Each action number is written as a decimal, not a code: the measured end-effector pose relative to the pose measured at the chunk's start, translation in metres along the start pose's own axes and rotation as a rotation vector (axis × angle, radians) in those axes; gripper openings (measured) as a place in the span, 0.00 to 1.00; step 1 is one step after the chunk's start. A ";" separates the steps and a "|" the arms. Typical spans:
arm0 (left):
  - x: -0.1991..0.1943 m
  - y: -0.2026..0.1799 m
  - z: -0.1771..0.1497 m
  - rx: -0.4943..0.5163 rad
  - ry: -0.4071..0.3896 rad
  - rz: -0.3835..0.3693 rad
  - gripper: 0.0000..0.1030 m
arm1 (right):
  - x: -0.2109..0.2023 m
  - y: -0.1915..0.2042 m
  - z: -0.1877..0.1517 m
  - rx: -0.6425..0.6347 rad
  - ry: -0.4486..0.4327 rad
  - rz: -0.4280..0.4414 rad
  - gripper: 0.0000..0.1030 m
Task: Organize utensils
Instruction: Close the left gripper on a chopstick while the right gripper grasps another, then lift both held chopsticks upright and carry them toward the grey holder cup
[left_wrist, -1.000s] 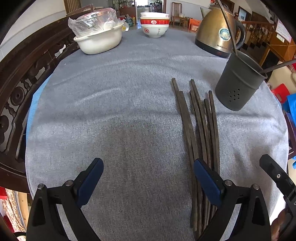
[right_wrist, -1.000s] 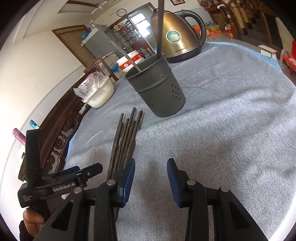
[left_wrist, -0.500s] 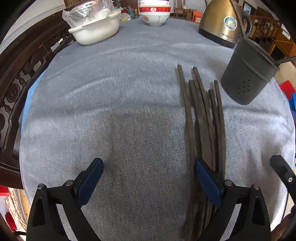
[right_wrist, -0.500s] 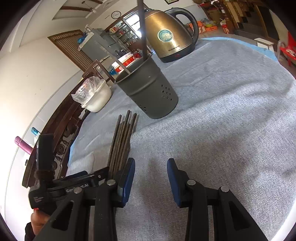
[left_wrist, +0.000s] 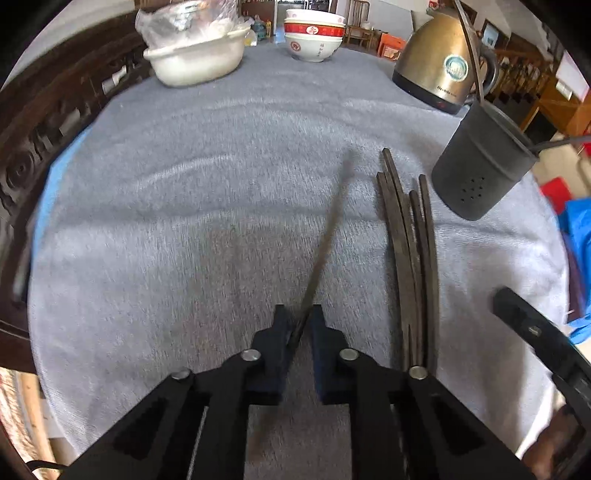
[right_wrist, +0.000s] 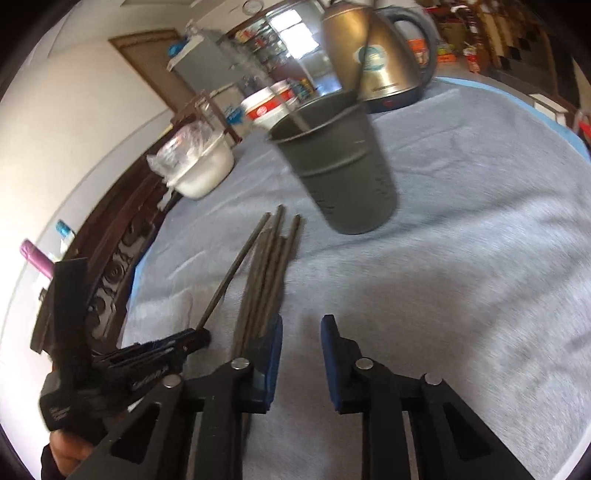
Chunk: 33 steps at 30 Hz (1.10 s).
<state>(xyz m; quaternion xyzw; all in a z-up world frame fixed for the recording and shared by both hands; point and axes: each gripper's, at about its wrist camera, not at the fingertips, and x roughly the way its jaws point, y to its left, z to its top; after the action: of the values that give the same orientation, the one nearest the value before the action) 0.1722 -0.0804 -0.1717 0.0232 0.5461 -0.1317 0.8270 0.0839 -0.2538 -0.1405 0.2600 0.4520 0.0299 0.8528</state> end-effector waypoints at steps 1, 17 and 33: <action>-0.001 0.004 -0.001 -0.012 0.009 -0.022 0.06 | 0.006 0.003 0.003 -0.001 0.013 0.000 0.20; -0.018 0.018 -0.038 -0.113 0.112 -0.208 0.05 | 0.043 0.016 0.007 0.006 0.174 -0.065 0.10; -0.004 0.032 0.020 -0.141 0.137 -0.147 0.40 | 0.056 0.001 0.045 0.067 0.247 -0.137 0.13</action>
<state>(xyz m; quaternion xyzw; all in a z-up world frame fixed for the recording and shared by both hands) 0.1967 -0.0525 -0.1630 -0.0662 0.6093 -0.1511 0.7756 0.1520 -0.2554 -0.1616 0.2512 0.5710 -0.0120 0.7815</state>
